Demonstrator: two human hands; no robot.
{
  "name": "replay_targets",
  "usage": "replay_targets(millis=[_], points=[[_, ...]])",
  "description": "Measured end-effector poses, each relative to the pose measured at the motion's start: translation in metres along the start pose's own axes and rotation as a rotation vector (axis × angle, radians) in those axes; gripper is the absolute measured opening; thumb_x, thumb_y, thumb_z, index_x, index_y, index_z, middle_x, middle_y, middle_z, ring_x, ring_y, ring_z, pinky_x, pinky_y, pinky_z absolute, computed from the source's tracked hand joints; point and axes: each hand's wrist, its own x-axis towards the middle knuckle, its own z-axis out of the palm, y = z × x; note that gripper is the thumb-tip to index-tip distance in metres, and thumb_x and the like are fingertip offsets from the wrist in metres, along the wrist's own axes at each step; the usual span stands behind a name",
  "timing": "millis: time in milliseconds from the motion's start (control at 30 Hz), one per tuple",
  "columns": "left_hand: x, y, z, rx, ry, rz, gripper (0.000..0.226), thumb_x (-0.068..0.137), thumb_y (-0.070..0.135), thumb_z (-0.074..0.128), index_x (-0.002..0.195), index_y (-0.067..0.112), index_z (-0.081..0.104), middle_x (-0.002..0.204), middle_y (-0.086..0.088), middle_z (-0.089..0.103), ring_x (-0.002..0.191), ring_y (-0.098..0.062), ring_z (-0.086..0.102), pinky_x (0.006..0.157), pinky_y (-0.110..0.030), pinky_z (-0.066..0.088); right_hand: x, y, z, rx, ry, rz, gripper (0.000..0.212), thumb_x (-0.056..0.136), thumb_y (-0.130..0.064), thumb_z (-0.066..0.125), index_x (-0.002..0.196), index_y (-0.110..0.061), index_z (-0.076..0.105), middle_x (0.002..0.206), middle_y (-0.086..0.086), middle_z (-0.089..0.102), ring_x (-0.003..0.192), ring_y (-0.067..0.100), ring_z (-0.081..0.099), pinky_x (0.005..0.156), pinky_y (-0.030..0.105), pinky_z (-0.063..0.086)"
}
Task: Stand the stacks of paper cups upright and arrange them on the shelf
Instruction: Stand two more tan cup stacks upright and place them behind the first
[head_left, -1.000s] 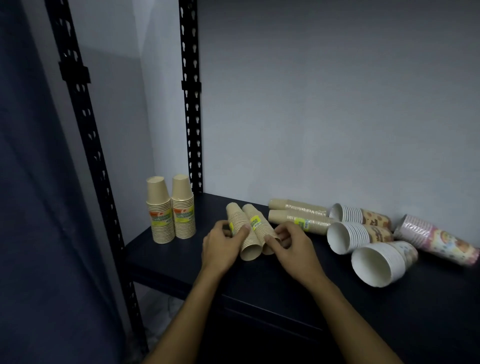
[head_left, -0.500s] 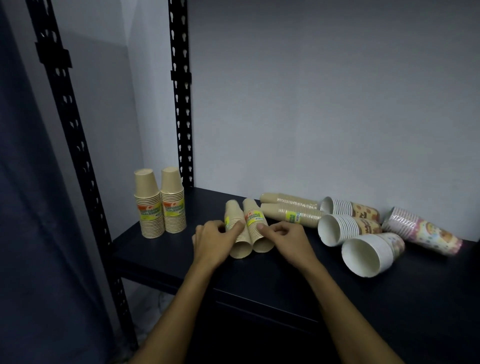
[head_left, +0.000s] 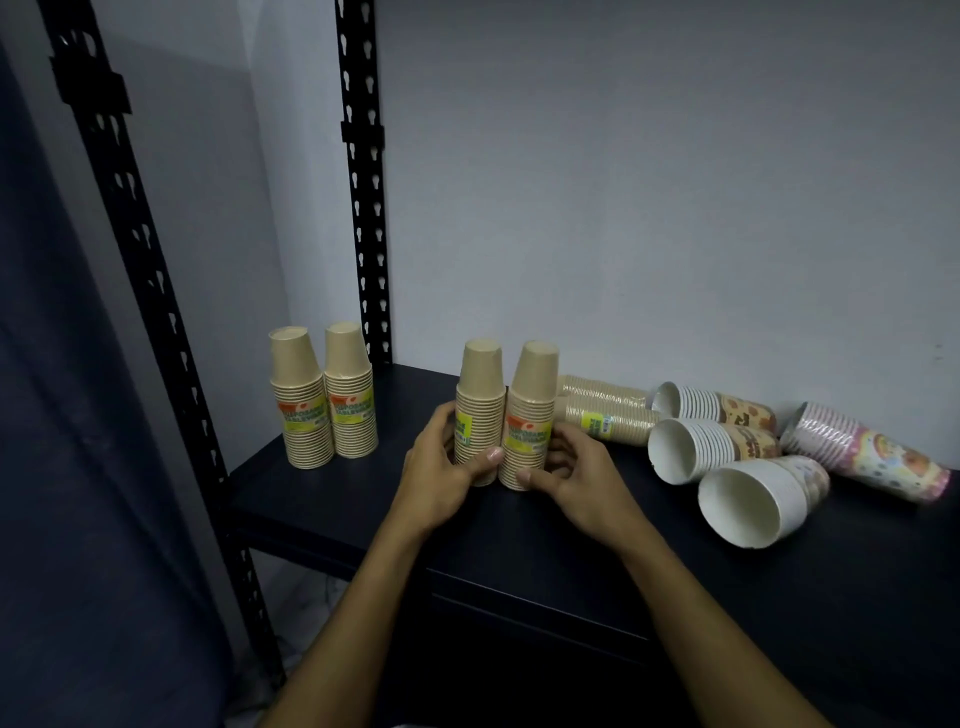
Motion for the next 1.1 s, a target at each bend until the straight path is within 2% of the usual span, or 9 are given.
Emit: replay_targets(millis=[133,267,333,433,567,733,833,933,1100], points=[[-0.001,0.002,-0.004,-0.024,-0.04,-0.024,0.069,0.079,0.027,0.085,0.136,0.029,0.047,0.128,0.012,0.068,0.119,-0.002,0.062,0.108,-0.042,0.049,-0.001,0.001,-0.002,-0.037,-0.032,-0.005,0.06,0.078,-0.018,0.084,0.131,-0.024,0.058,0.123,-0.008,0.07,0.115,0.01,0.065,0.104,0.044,0.051],[-0.005,0.002,-0.023,-0.16,-0.154,-0.098,0.091,0.087,0.01,0.077,0.156,0.036,0.024,0.144,0.006,0.057,0.133,-0.005,0.052,0.113,-0.036,0.042,-0.002,-0.003,-0.004,-0.006,-0.051,-0.007,0.062,0.079,-0.021,0.085,0.133,-0.028,0.055,0.127,-0.011,0.067,0.118,0.005,0.063,0.104,0.034,0.049],[-0.007,0.001,-0.029,-0.168,-0.193,-0.106,0.09,0.091,0.0,0.068,0.158,0.036,0.02,0.15,0.004,0.053,0.137,-0.006,0.048,0.117,-0.038,0.039,-0.002,-0.004,-0.004,0.004,-0.063,-0.017,0.064,0.082,-0.022,0.082,0.137,-0.028,0.052,0.13,-0.013,0.066,0.121,0.003,0.061,0.105,0.031,0.048],[-0.006,-0.003,-0.024,-0.036,-0.182,-0.057,0.083,0.094,-0.002,0.064,0.157,0.035,0.025,0.144,0.006,0.057,0.136,-0.006,0.049,0.117,-0.041,0.038,-0.003,-0.004,-0.004,-0.007,-0.07,-0.032,0.061,0.085,-0.018,0.079,0.139,-0.025,0.052,0.13,-0.011,0.066,0.122,0.003,0.061,0.108,0.033,0.047],[-0.005,-0.007,-0.016,0.107,-0.094,0.02,0.083,0.091,0.008,0.071,0.152,0.043,0.026,0.133,0.009,0.061,0.125,-0.005,0.058,0.11,-0.04,0.047,-0.002,-0.005,-0.003,-0.004,-0.071,-0.042,0.058,0.085,-0.014,0.079,0.137,-0.024,0.053,0.127,-0.01,0.067,0.117,0.002,0.063,0.106,0.031,0.049],[-0.003,-0.009,-0.013,0.276,-0.03,0.048,0.068,0.087,0.022,0.077,0.147,0.026,0.044,0.126,0.003,0.055,0.119,-0.012,0.059,0.107,-0.041,0.048,-0.001,-0.003,-0.002,-0.01,-0.077,-0.037,0.06,0.084,-0.016,0.08,0.136,-0.025,0.053,0.128,-0.01,0.067,0.117,0.003,0.063,0.107,0.034,0.049],[-0.004,-0.008,-0.016,0.239,-0.066,0.019,0.073,0.084,0.029,0.08,0.147,0.027,0.043,0.132,0.005,0.054,0.122,-0.011,0.057,0.108,-0.039,0.047,-0.001,-0.002,-0.002,-0.005,-0.075,-0.029,0.062,0.083,-0.018,0.081,0.137,-0.025,0.052,0.129,-0.009,0.066,0.119,0.005,0.063,0.108,0.037,0.048],[-0.005,-0.005,-0.017,0.137,-0.147,0.025,0.074,0.089,0.022,0.075,0.151,0.031,0.035,0.143,0.01,0.055,0.13,-0.006,0.053,0.112,-0.035,0.043,-0.001,-0.004,-0.002,0.001,-0.078,-0.024,0.061,0.083,-0.018,0.081,0.135,-0.029,0.051,0.129,-0.012,0.065,0.118,0.002,0.062,0.108,0.033,0.048],[-0.006,-0.002,-0.013,0.193,-0.076,0.019,0.061,0.085,0.021,0.079,0.139,0.024,0.05,0.132,0.009,0.063,0.122,-0.008,0.059,0.108,-0.034,0.048,-0.001,-0.003,-0.002,-0.012,-0.082,-0.019,0.064,0.082,-0.022,0.082,0.137,-0.029,0.051,0.129,-0.013,0.066,0.119,0.002,0.062,0.107,0.031,0.047]])
